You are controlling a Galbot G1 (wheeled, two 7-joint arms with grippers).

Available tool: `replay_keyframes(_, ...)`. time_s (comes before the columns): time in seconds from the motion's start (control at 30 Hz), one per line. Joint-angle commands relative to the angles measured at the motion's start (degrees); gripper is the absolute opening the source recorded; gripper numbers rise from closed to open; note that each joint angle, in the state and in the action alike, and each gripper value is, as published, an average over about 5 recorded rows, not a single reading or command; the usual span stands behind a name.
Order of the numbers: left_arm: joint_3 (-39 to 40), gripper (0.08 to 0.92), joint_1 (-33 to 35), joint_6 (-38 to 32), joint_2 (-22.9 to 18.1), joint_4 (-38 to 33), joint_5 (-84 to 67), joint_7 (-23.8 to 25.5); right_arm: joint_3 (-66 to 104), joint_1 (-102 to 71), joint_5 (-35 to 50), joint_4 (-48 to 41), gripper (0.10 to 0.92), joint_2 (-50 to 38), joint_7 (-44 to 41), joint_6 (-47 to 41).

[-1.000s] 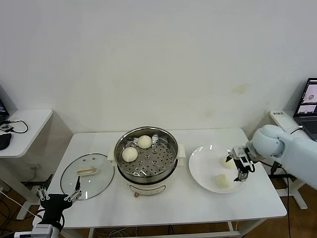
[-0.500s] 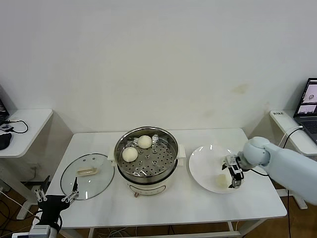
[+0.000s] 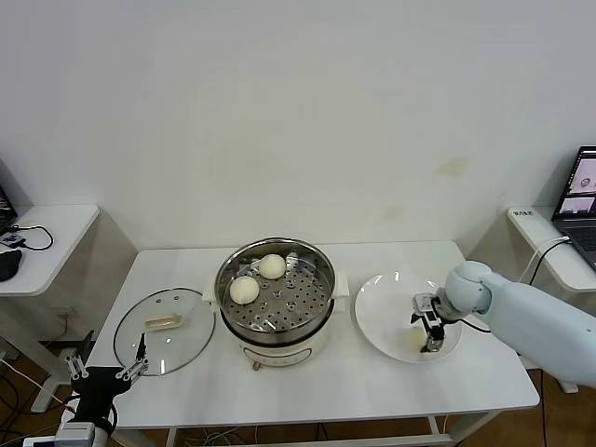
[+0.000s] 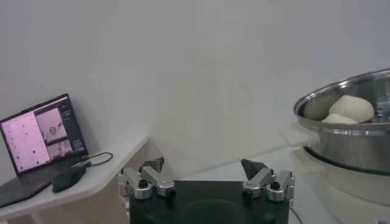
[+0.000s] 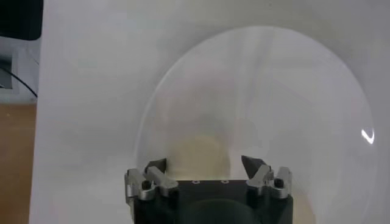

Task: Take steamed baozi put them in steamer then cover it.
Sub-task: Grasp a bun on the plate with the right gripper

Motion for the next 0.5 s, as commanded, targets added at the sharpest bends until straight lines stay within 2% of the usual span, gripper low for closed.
replay_keyframes(0.03,-0.05,0.823,0.01,-0.02,-0.04,0.02,-0.01,-0.01,0.50,-0.67,-0.48,-0.95,0.657,0.79,-0.23,-0.20)
replay_keyframes(0.23,-0.11,0.823,0.07,-0.05,-0.06,-0.21,-0.02,-0.03,0.27,0.78,0.05,-0.16,0.608,-0.14,-0.95,-0.39)
replay_keyframes(0.5,0.02,0.823,-0.24,-0.05,0.22,-0.33,-0.12,-0.03,-3.62,12.01,4.96,4.97,0.602,-3.58,-2.69,-1.47)
